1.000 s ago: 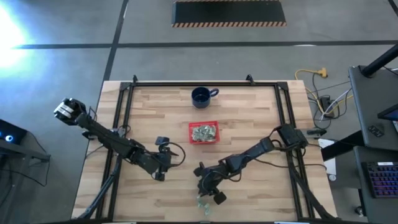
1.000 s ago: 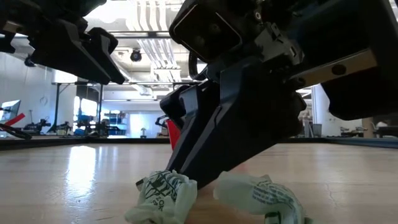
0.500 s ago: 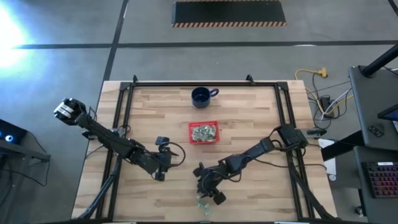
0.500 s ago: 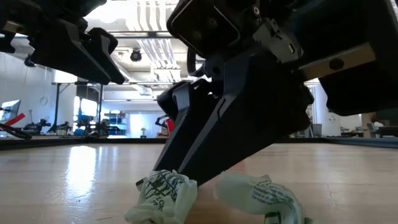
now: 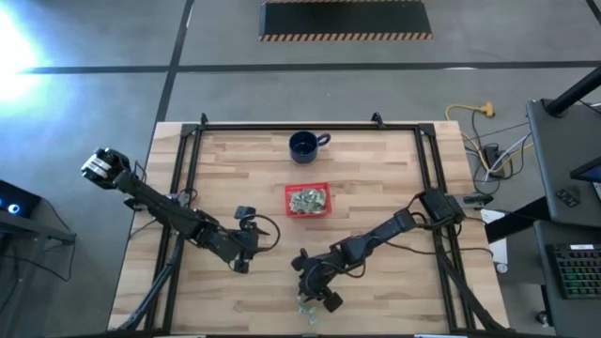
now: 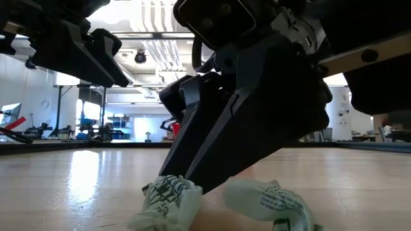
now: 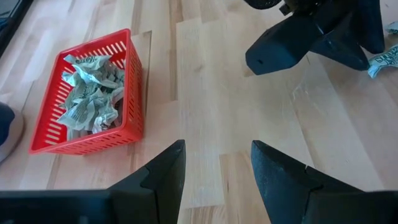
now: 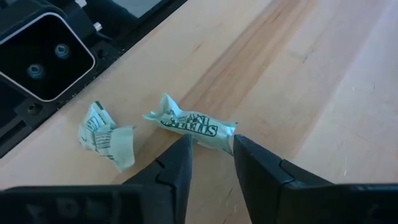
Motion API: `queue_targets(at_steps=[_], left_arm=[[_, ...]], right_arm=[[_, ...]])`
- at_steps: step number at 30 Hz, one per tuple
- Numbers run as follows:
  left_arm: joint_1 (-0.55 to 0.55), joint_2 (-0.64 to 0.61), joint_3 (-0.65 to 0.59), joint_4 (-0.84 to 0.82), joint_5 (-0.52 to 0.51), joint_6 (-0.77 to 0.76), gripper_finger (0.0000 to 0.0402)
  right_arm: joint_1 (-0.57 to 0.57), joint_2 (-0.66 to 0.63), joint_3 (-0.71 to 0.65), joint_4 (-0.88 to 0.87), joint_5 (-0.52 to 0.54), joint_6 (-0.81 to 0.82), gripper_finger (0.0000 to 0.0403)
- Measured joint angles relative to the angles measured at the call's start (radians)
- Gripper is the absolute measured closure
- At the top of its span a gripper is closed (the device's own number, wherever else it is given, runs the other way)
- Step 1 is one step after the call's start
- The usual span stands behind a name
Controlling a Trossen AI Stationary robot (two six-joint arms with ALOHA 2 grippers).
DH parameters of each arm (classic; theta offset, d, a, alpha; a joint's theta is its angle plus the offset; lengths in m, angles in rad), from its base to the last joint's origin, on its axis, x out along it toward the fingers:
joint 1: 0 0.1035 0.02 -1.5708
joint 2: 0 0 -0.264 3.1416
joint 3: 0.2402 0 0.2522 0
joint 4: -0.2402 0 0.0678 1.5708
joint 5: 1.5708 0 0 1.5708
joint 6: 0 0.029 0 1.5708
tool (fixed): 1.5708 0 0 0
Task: Pick and place items into bin
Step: Put the stevia packet into the red bin
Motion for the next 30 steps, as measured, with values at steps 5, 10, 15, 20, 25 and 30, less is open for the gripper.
queue_targets(at_steps=[5, 10, 15, 20, 25, 30], left_arm=[[0.000, 0.000, -0.003, 0.000, 0.000, -0.002, 0.0235], [0.000, 0.000, -0.014, 0.015, 0.000, -0.002, 0.0235], [0.000, 0.000, -0.016, 0.018, 0.000, -0.002, 0.0235], [-0.001, 0.000, -0.016, 0.018, 0.000, -0.002, 0.0235], [-0.001, 0.000, -0.016, 0.018, 0.000, -0.002, 0.0235], [-0.001, 0.000, -0.016, 0.018, 0.000, -0.002, 0.0235]], right_arm=[[0.000, 0.000, 0.000, 0.000, 0.000, -0.013, 0.0319], [0.000, 0.000, 0.000, 0.001, 0.004, -0.022, 0.0352], [0.000, 0.000, 0.000, 0.001, 0.022, -0.030, 0.0386], [0.000, 0.000, 0.000, 0.001, 0.028, -0.041, 0.0394], [0.000, -0.026, 0.000, -0.048, 0.096, -0.052, 0.0394], [0.000, -0.100, 0.000, -0.159, 0.233, -0.068, 0.0394]])
